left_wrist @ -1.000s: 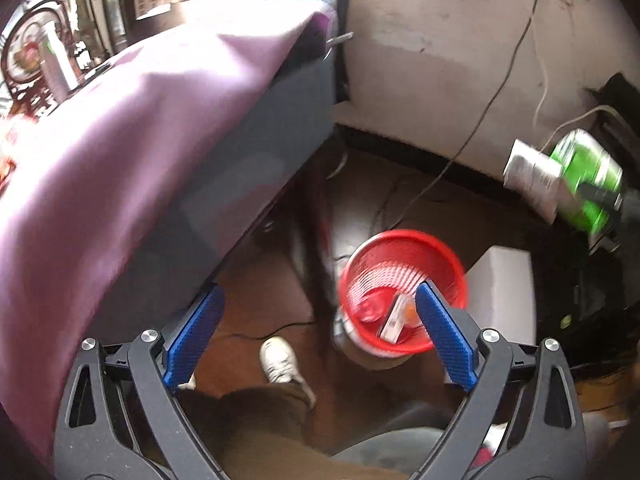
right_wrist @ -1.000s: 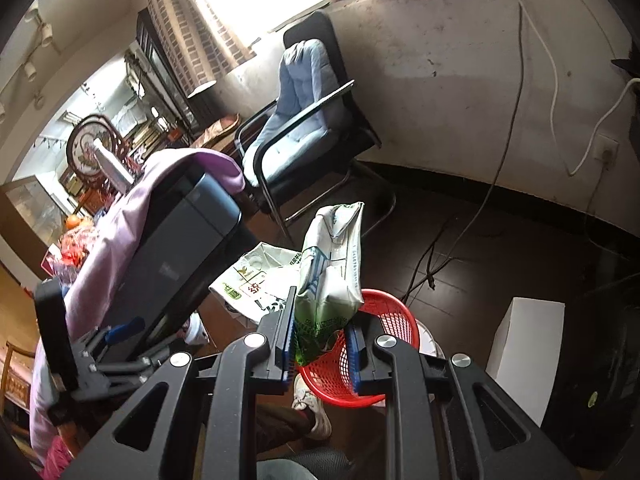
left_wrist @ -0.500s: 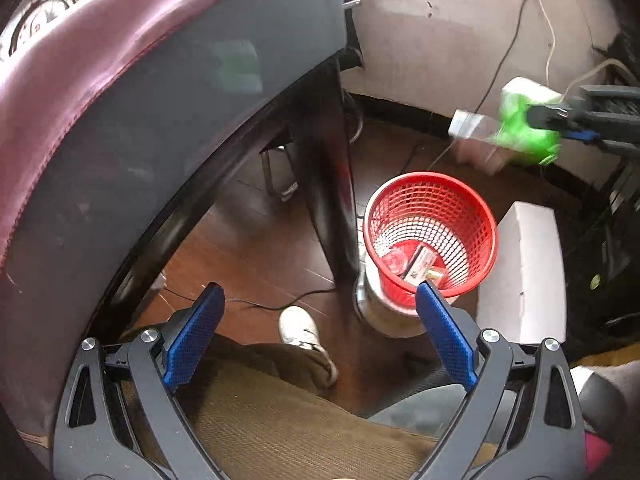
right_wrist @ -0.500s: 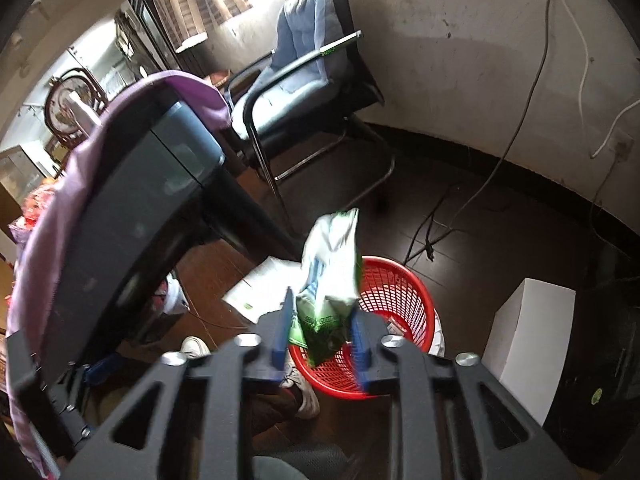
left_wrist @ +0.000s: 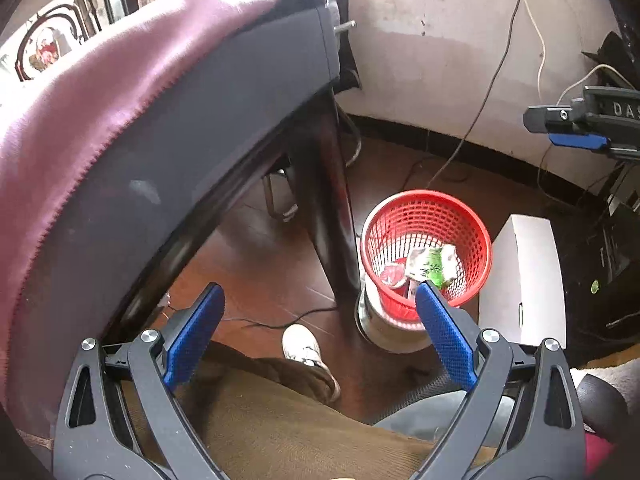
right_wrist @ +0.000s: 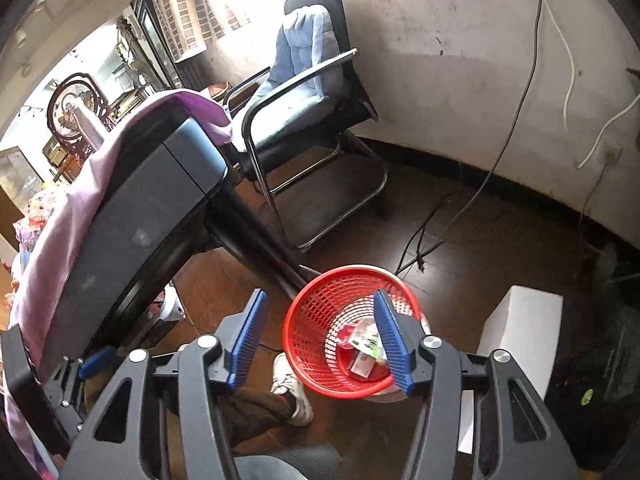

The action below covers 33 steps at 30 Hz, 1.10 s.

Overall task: Collect trash
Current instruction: 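Raise both empty tools back over the table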

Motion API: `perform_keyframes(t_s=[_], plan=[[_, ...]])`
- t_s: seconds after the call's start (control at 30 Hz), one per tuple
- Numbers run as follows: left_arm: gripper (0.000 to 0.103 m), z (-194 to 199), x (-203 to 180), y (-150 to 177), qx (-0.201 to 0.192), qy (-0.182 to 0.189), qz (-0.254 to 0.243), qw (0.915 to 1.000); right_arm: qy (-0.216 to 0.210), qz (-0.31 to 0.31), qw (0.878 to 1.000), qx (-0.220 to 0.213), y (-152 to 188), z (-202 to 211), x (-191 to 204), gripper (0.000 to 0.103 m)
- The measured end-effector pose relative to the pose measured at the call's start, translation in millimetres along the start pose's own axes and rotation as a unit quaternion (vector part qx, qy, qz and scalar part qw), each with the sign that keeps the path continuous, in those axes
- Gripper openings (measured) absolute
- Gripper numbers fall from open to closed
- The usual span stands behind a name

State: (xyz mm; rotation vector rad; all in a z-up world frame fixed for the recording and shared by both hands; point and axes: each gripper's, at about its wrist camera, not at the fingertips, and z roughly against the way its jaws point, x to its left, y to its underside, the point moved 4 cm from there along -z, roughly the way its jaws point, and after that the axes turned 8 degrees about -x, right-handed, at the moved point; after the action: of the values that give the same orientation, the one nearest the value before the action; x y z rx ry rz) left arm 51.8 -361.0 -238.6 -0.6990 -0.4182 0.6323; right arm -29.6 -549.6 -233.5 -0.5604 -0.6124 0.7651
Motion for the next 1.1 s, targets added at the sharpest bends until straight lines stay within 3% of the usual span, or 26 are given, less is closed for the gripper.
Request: perform_keyframes(t_s=[0.2, 0.4, 0.67, 0.9, 1.1], plan=[[0.093, 13.6, -5.5, -7.2, -0.001, 0.024, 0.018, 0.9995, 0.015, 0.031, 0.999, -0.030, -5.3, 28.6, 7.8, 0.070], [0.093, 41.2, -4.4, -21.0, -0.035, 0.006, 0.011, 0.9993, 0.007, 0.039, 0.997, -0.063, -15.4, 57.2, 12.5, 0.080], [0.094, 81.5, 9.2, -36.6, -0.076, -0.015, 0.022, 0.9968, -0.011, 0.053, 0.994, -0.094, -21.1, 92.8, 29.6, 0.082], [0.094, 111.8, 45.3, -45.1, -0.102, -0.049, 0.045, 0.9926, -0.024, 0.071, 0.990, -0.116, -24.9, 115.6, 48.8, 0.086], [0.096, 134.5, 102.4, -49.3, -0.109, -0.092, 0.071, 0.9871, -0.041, 0.077, 0.989, -0.117, -27.8, 121.4, 63.6, 0.088]])
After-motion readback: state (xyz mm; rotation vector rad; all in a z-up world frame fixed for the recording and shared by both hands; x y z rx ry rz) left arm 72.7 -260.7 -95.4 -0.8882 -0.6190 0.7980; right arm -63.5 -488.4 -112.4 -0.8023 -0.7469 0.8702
